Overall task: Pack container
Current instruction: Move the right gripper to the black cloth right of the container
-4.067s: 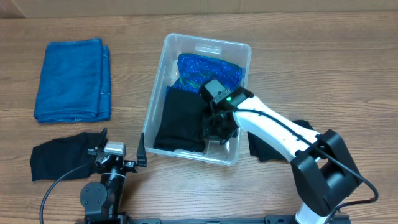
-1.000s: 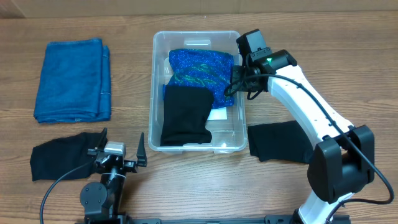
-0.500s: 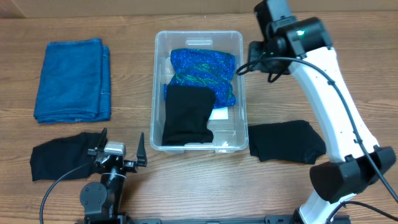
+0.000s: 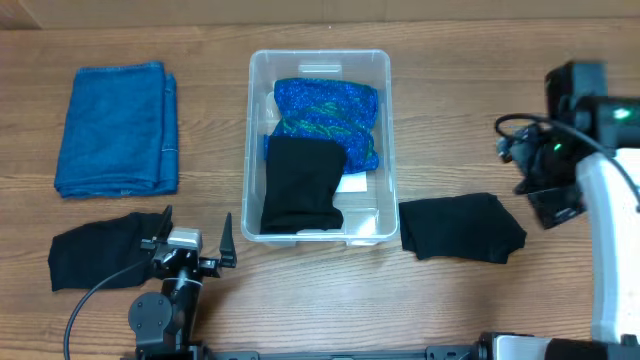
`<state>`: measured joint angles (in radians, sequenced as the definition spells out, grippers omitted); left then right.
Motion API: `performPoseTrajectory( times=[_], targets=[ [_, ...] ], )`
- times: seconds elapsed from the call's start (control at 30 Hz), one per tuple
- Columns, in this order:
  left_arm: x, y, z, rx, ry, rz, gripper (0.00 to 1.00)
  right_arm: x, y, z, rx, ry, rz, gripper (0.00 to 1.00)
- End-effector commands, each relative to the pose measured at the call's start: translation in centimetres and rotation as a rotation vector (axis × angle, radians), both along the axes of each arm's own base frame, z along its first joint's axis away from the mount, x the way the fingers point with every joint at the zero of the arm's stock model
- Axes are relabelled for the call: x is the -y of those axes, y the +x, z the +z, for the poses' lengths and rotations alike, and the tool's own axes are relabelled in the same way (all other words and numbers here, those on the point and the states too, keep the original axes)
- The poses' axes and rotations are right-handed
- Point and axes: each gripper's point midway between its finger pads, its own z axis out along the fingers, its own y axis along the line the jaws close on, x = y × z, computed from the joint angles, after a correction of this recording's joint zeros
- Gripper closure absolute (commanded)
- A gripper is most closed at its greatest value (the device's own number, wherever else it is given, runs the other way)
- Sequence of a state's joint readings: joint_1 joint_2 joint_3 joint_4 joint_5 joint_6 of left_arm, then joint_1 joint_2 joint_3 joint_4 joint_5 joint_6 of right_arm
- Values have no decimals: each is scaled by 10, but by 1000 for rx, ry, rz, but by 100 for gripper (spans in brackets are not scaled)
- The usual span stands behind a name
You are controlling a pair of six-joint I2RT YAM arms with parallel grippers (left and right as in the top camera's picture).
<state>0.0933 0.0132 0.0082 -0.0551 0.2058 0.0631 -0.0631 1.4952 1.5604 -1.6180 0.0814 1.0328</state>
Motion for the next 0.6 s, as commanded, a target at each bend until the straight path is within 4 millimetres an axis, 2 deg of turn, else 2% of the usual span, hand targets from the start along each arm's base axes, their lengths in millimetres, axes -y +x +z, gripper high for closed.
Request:
performPoseTrajectory(
  times=[0.0, 0.13, 0.33, 0.57],
  targets=[
    [-2, 0, 0, 7, 20, 8, 0, -27, -7, -44, -49, 164, -101, 0],
    [-2, 0, 0, 7, 20, 8, 0, -35, -30, -97, -154, 200, -275, 0],
    [-2, 0, 0, 7, 20, 8, 0, -39, -44, -157, -162, 219, -306, 0],
    [-2, 0, 0, 7, 20, 8, 0, -34, -41, -176, -119, 192, -304, 1]
  ],
)
